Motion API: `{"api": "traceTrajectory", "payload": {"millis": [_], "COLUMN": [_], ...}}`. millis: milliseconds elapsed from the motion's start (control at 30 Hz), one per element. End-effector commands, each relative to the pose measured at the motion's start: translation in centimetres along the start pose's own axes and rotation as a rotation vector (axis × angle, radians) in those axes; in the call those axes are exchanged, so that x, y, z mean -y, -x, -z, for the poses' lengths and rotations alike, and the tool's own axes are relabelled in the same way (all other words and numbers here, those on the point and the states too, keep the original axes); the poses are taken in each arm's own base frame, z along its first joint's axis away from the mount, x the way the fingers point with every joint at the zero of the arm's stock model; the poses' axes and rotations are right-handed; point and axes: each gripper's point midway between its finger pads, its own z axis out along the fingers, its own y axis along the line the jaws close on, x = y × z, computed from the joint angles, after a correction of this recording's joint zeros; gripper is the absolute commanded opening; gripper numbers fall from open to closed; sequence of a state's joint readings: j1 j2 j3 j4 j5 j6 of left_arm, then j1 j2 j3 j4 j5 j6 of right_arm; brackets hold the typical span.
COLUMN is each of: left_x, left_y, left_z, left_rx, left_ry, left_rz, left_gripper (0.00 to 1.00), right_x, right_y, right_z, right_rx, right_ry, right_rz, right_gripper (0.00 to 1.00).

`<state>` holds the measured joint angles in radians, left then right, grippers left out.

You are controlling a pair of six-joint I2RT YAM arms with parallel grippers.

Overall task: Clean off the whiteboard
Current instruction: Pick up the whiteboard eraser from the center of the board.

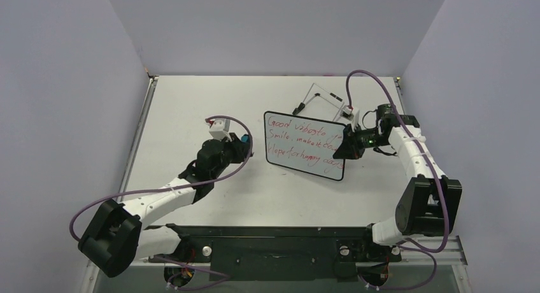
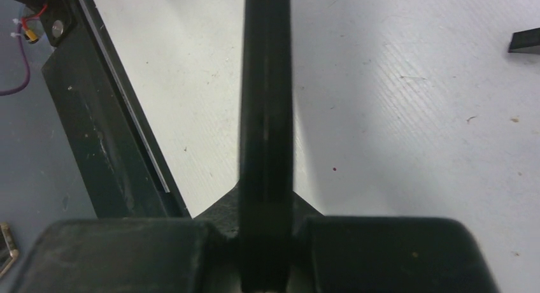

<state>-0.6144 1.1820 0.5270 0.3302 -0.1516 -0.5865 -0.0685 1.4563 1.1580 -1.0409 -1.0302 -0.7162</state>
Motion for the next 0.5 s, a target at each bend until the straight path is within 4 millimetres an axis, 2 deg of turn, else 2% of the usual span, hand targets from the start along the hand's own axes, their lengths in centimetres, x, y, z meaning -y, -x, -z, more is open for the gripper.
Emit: {"api": "traceTrajectory", "payload": {"millis": [0,33,67,100,133,167,467], "left_x": [4.8,5.4,5.3,6.0,6.0,6.6,7.9], "left_y": [6.7,7.7,7.2,8.0,7.7,8.2,7.0], "left_z": [-1.3,-1.5,-2.3,-2.5,-3.1,-3.3,-6.8], "left_rx": [0.246,0.271,0.259,0.280,0.273,0.295,0.319], "left_ry": [-0.181,-0.195,-0.190,-0.205,-0.202,-0.214,-0.107], "left_rz": [-0.030,-0.031,-0.034,-0.029,-0.029,-0.026,-0.094], "left_gripper": [0.00,0.00,0.00,0.00,0.00,0.00,0.00], "right_x": [-0.9,-1.0,-1.0,-1.1,-1.1,-1.0,-1.1], "right_y": [0.4,0.5,0.5,0.6,0.6,0.7,1.0], "right_z": [-0.7,-0.9,-1.0,-1.2,-1.3,-1.4,-1.5], "right_rx": [-0.011,-0.009,-0.010,-0.007,-0.006,-0.005,-0.001], "right_ry": [0.051,0.055,0.059,0.061,0.061,0.061,0.058], "right_rz": [0.019,0.016,0.012,0.007,0.001,-0.001,0.000], "right_gripper": [0.00,0.00,0.00,0.00,0.00,0.00,0.00]}}
